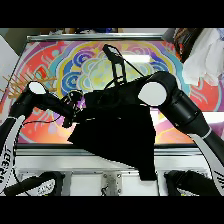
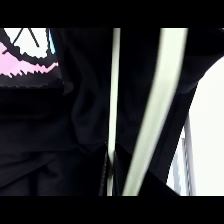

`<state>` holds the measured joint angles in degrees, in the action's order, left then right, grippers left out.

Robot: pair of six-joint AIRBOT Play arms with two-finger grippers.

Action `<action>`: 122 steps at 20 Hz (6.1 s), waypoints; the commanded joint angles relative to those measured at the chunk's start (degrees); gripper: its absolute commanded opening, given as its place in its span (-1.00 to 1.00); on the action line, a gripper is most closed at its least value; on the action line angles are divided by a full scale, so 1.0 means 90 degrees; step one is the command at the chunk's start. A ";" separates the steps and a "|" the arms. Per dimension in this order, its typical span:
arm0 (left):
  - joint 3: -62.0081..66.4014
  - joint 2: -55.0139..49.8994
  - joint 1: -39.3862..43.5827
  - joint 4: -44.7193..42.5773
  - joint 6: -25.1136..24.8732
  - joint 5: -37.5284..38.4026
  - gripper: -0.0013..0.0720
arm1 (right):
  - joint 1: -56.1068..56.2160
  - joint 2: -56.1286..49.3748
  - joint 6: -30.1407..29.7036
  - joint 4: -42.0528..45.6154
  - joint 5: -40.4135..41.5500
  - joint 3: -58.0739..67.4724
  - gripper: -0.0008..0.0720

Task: Fold the clothes and pants, and hang the long-sleeved shirts on hangers.

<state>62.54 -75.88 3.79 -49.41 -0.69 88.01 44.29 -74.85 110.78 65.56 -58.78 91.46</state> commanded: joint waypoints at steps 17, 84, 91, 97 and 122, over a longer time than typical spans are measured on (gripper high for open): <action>0.0005 0.0000 0.0002 0.0007 0.0007 0.0058 -0.92 | 0.0039 0.0039 -0.0678 -0.0126 -0.0102 0.0010 0.26; 0.0005 0.0002 0.0002 0.0002 0.0012 0.0267 -0.91 | -0.5309 0.1127 -1.2199 -0.6200 -0.3271 -0.5180 0.83; 0.0005 0.0002 0.0002 0.0002 0.0012 0.0272 -0.91 | -0.5017 0.1124 -1.2167 -0.6263 -0.2951 -0.5180 0.83; 0.0005 0.0002 0.0002 0.0007 0.0012 0.0277 -0.91 | -0.4869 0.1124 -1.2169 -0.6241 -0.2778 -0.5180 0.83; 0.0005 0.0002 0.0002 0.0002 0.0015 0.0393 -0.91 | -0.4435 0.1124 -1.2167 -0.6314 -0.2295 -0.5180 0.83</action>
<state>62.52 -75.90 3.77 -49.36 -0.51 91.29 4.34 -64.69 1.26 8.80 -79.46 44.88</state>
